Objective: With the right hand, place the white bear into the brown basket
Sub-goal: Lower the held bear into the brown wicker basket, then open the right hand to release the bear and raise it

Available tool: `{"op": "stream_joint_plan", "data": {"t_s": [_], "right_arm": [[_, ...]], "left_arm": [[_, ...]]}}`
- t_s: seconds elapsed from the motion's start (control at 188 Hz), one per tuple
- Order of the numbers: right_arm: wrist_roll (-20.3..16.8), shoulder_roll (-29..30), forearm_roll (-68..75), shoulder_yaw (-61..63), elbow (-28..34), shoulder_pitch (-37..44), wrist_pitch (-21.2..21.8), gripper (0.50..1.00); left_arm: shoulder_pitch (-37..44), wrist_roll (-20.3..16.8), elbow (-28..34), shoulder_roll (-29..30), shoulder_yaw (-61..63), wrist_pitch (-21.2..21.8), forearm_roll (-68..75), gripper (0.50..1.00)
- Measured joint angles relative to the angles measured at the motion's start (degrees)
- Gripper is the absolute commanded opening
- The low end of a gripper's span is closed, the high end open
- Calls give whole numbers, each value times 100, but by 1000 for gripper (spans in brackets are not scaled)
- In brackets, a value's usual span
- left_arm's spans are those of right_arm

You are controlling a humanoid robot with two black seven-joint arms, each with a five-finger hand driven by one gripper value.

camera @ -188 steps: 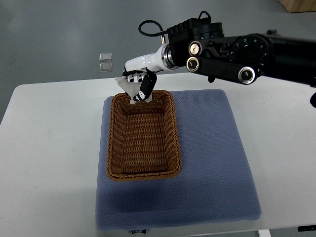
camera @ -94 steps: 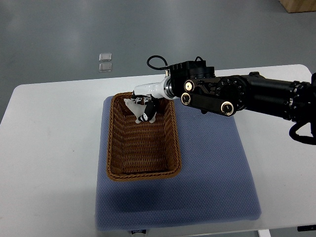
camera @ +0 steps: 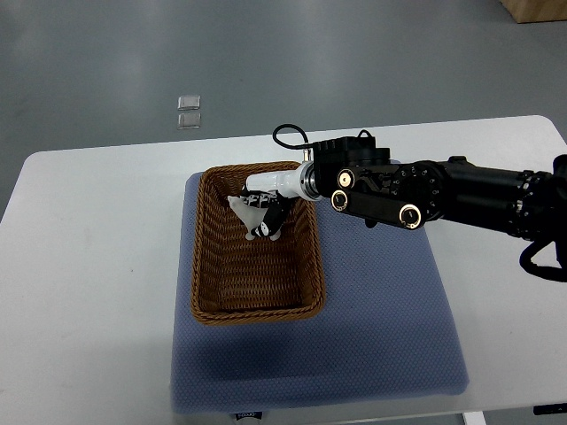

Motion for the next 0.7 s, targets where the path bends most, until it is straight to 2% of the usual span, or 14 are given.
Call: {"op": "stream_joint_plan", "data": {"t_s": [0.154, 0.446, 0.702], "right_arm": [[6, 0, 2, -2, 0, -47, -5, 858], [14, 0, 63, 133, 14, 53, -5, 860], [22, 0, 111, 1282, 2, 316, -111, 860]], "left_arm": [[0, 0, 0, 0, -4, 0, -1, 1000], [1, 0, 17, 0, -9, 0, -10, 1000], [6, 0, 18, 0, -25, 0, -12, 1000]]}}
